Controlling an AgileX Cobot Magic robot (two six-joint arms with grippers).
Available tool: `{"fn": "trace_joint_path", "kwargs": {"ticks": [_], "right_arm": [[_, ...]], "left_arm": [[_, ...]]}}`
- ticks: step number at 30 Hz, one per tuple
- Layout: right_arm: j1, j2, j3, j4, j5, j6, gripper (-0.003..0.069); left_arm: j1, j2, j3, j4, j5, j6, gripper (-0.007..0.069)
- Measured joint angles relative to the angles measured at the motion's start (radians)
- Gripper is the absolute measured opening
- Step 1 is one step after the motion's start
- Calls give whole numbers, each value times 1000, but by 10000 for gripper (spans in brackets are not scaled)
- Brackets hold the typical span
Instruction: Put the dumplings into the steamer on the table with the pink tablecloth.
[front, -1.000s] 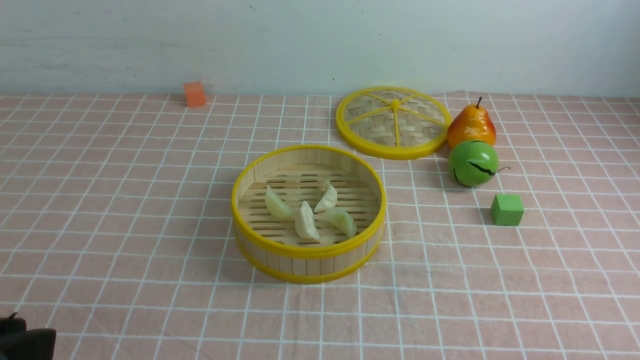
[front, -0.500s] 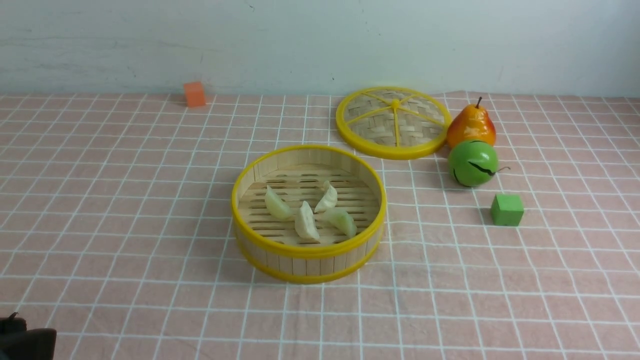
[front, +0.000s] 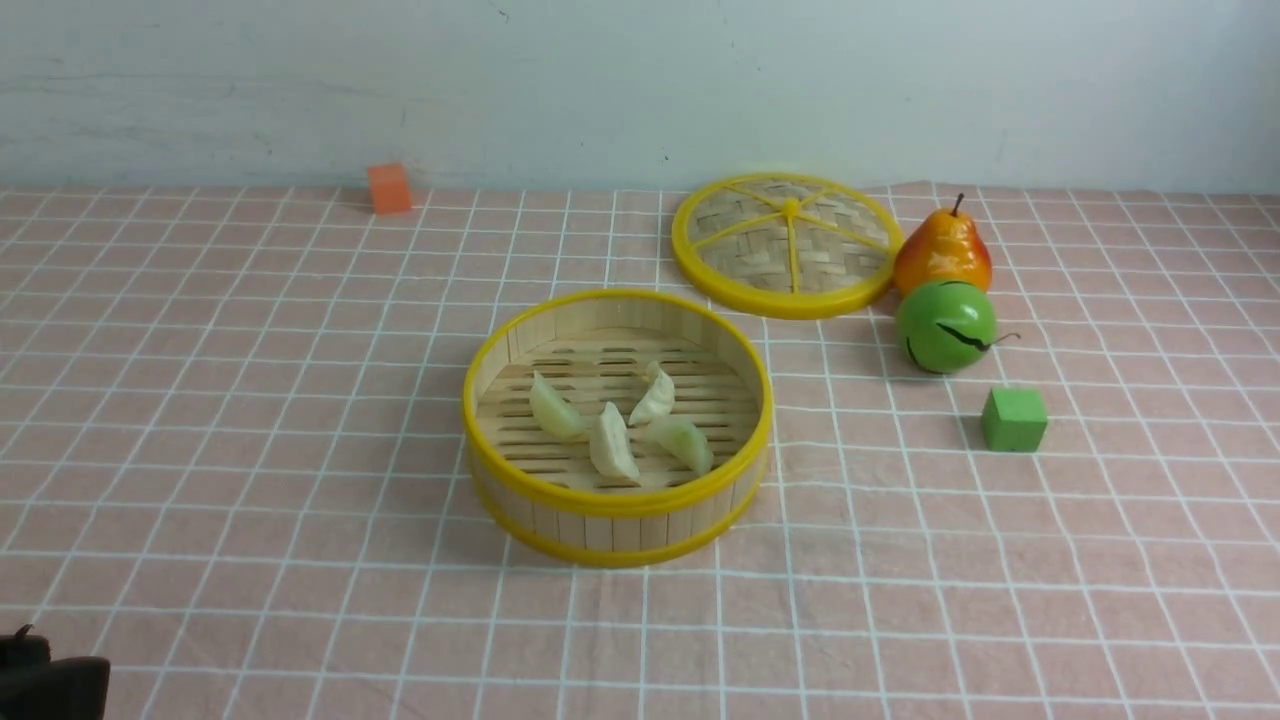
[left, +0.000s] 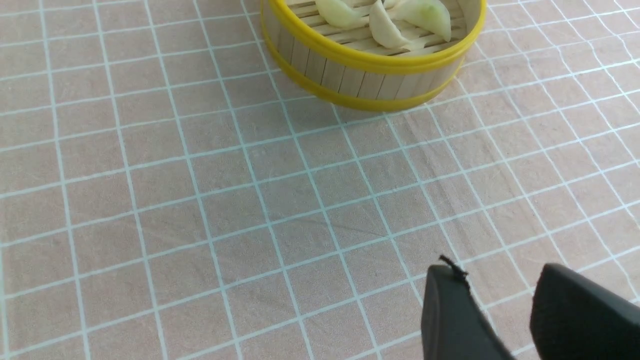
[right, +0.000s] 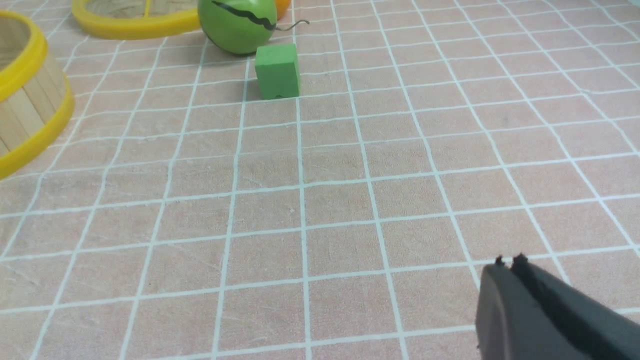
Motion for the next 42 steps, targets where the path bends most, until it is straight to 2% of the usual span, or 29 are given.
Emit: {"fn": "trace_joint_path", "kwargs": {"ticks": [3, 7, 10, 11, 13, 15, 16, 20, 28, 33, 37, 42], "right_arm": [[0, 0, 0, 0, 0, 0, 8], [0, -1, 0, 0, 0, 0, 13], [0, -1, 0, 0, 0, 0, 17], [0, -1, 0, 0, 0, 0, 17], [0, -1, 0, 0, 0, 0, 21], [0, -1, 0, 0, 0, 0, 22], [0, -1, 0, -1, 0, 0, 23], [0, -1, 0, -1, 0, 0, 28], [0, -1, 0, -1, 0, 0, 39], [0, -1, 0, -1, 0, 0, 44], [0, -1, 0, -1, 0, 0, 47], [0, -1, 0, -1, 0, 0, 56]], "left_arm": [[0, -33, 28, 11, -86, 0, 237], [19, -117, 127, 50, -404, 18, 237], [86, -204, 253, 24, -682, 61, 237], [99, -210, 271, 20, -699, 66, 237], [190, -284, 389, -47, -893, 89, 237], [237, -309, 438, -73, -935, 93, 237], [291, -347, 487, -106, -981, 94, 237], [435, -424, 585, -94, -1000, 94, 237], [584, -483, 611, -64, -909, 61, 220], [617, -484, 644, -37, -779, 28, 106], [617, -484, 717, 11, -755, 19, 13], [617, -484, 726, 23, -693, -17, -13]]}}
